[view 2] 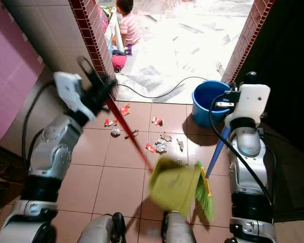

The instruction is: Sweep floor

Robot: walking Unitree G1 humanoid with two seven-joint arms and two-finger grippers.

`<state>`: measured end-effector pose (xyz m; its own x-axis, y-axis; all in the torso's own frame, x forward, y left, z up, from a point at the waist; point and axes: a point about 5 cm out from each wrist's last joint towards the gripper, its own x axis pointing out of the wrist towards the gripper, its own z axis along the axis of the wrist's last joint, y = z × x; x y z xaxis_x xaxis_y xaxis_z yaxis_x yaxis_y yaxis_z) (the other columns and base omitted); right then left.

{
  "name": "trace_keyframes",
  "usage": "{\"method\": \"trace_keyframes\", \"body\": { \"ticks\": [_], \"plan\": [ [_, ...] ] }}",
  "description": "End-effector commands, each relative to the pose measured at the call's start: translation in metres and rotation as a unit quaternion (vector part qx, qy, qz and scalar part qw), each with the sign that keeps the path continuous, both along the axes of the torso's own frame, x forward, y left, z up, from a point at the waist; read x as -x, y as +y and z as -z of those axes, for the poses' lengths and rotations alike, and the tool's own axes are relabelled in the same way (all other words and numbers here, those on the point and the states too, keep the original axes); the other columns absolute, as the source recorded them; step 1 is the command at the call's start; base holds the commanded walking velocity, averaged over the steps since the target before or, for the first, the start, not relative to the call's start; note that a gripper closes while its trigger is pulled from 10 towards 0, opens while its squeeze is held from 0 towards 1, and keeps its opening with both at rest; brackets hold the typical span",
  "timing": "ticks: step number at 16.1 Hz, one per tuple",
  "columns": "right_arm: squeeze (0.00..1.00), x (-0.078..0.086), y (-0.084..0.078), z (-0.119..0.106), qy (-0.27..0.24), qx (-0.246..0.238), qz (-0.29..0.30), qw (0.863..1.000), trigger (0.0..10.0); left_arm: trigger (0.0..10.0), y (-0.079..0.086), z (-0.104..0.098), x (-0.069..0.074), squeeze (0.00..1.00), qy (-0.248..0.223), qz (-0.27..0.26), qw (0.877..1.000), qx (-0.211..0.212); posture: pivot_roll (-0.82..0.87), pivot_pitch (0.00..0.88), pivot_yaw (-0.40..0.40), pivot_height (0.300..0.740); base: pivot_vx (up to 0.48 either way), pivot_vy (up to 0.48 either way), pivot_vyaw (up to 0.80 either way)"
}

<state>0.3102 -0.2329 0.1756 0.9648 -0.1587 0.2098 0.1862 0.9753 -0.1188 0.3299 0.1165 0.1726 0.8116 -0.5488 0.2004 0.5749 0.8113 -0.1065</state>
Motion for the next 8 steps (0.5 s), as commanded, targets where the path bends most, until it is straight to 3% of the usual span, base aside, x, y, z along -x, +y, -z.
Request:
{"method": "trace_keyframes", "body": {
  "ticks": [1,3,4,8],
  "plan": [
    [0.0,0.0014,0.0011,0.0004,-0.003,0.01,-0.007,1.0,10.0,10.0,0.0069,-0.0119,0.0006,0.0,-0.043,0.002,0.999,-0.026,-0.18,0.135,0.066,0.74,0.0,0.0,0.0],
    [0.0,0.0021,0.0037,0.002,-0.001,0.015,-0.011,1.0,10.0,10.0,0.0074,-0.0146,0.0026,0.0,-0.079,0.02,0.993,-0.088,-0.18,0.135,0.066,0.74,0.0,0.0,0.0],
    [0.0,0.0021,0.0056,0.0029,0.0,0.017,-0.015,1.0,10.0,10.0,0.0053,-0.0129,0.0055,0.0,-0.101,0.043,0.984,-0.138,-0.18,0.136,0.064,0.74,0.0,0.0,0.0],
    [0.0,0.0019,0.0085,0.0041,0.001,0.025,-0.019,1.0,10.0,10.0,0.0052,-0.0059,0.0063,0.0,-0.106,0.047,0.979,-0.167,-0.18,0.136,0.064,0.74,0.0,0.0,0.0]
  ]
}}
